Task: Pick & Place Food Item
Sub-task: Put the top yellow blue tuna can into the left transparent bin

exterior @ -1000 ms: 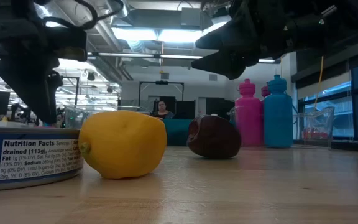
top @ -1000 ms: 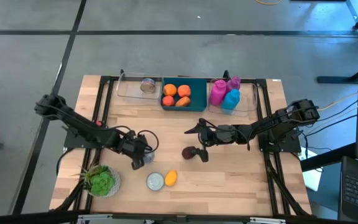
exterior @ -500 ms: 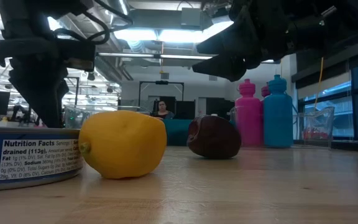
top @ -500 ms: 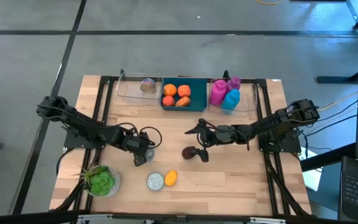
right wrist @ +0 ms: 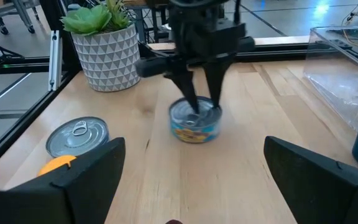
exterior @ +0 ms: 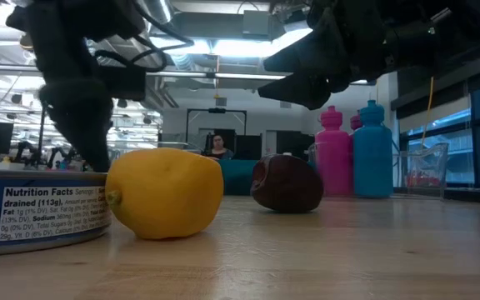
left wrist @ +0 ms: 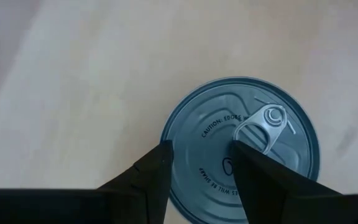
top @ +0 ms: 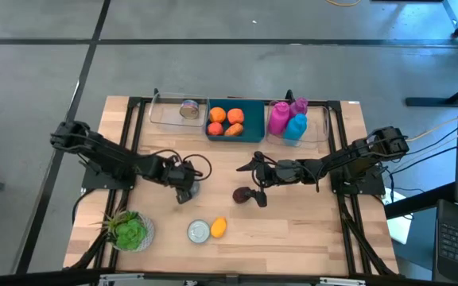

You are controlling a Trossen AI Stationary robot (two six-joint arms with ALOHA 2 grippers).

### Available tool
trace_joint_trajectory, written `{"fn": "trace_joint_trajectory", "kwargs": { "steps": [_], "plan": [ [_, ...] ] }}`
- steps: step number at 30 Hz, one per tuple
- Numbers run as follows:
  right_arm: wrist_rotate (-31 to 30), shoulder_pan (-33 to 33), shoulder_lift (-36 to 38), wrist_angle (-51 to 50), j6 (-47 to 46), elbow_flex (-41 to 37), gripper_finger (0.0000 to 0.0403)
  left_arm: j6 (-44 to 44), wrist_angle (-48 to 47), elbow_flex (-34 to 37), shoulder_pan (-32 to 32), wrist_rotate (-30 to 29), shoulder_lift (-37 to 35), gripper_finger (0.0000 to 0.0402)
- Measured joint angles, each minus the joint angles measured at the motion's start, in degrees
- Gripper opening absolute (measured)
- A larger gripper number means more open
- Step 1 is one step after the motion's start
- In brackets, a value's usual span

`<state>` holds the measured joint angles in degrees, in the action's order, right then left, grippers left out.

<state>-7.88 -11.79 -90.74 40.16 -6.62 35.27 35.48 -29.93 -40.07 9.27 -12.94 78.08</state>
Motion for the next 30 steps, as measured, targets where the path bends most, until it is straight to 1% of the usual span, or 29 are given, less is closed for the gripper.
{"fn": "trace_joint_trajectory", "kwargs": {
  "steps": [4,12,15,18,23,26,28,30],
  "plan": [
    [0.0,0.0,0.0,0.0,0.0,0.0,0.0382,-0.9,0.9,0.1,-2.1,-1.1,0.0,0.0161],
    [0.0,0.0,0.0,-0.1,0.0,0.0,0.0382,-3.9,2.7,0.2,-4.6,-0.3,-0.2,0.0160],
    [0.0,0.0,0.0,-0.4,0.0,0.0,0.0382,-3.7,2.9,-0.5,-4.6,1.5,-1.1,0.0157],
    [0.0,0.0,0.0,-0.5,0.0,0.0,0.0382,-3.9,3.1,-3.0,-4.2,2.6,-2.9,0.0154],
    [0.0,0.0,0.0,-0.8,0.0,0.0,0.0382,-4.8,2.5,-5.2,-2.4,1.9,-5.9,0.0156],
    [0.0,0.0,0.0,-1.2,0.0,0.0,0.0382,-3.6,-3.1,-5.3,-1.3,-0.3,-8.1,0.0157],
    [0.0,0.0,0.0,-1.3,0.3,0.0,0.0382,-0.3,-8.9,-5.2,-0.6,-3.5,-9.4,0.0157],
    [0.0,0.0,0.0,-1.2,1.2,0.0,0.0382,2.5,-12.4,-5.2,-0.5,-5.5,-11.0,0.0157]
  ]
}}
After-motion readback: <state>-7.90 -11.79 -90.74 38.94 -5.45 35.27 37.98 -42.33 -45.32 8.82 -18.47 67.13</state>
